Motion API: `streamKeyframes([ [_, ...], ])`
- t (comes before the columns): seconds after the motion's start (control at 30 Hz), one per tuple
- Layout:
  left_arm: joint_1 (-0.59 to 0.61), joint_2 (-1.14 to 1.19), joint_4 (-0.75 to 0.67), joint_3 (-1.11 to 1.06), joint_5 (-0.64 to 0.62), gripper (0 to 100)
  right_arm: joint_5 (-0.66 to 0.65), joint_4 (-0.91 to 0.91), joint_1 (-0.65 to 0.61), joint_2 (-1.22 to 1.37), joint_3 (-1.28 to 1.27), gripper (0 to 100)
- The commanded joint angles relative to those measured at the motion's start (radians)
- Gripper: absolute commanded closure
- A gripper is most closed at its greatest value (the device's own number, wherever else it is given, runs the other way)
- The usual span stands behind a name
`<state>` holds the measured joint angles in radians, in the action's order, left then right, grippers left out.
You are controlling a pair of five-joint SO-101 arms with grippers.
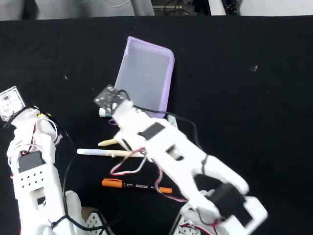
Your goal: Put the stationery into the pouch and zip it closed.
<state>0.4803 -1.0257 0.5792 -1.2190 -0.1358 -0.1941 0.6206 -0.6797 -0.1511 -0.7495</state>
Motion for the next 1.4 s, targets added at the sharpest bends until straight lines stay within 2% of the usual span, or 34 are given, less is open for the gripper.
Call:
streamKeyframes([
  [0.0,0.01,-0.015,-0.002,0.005,-0.012,97,-0.002,0.032,-0.011,0.091,0.119,73.0],
  [0.2,0.01,-0.015,-0.005,0.002,-0.012,97,-0.006,0.083,0.0,0.214,0.219,73.0],
  [0.43,0.01,-0.015,-0.143,-0.068,-0.009,97,-0.006,0.172,0.009,0.318,0.315,73.0],
  [0.63,0.01,-0.015,-0.144,-0.07,-0.008,97,0.0,0.301,0.009,0.409,0.432,73.1],
  [0.9,0.012,-0.015,-0.146,-0.07,-0.006,97,-0.003,0.374,0.002,0.412,0.481,87.0],
  [1.13,0.012,-0.015,-0.146,-0.07,-0.006,97,-0.008,0.42,-0.064,0.366,0.479,82.2],
  [1.37,0.012,-0.015,-0.146,-0.07,-0.006,97,-0.009,0.42,-0.043,0.392,0.484,80.7],
])
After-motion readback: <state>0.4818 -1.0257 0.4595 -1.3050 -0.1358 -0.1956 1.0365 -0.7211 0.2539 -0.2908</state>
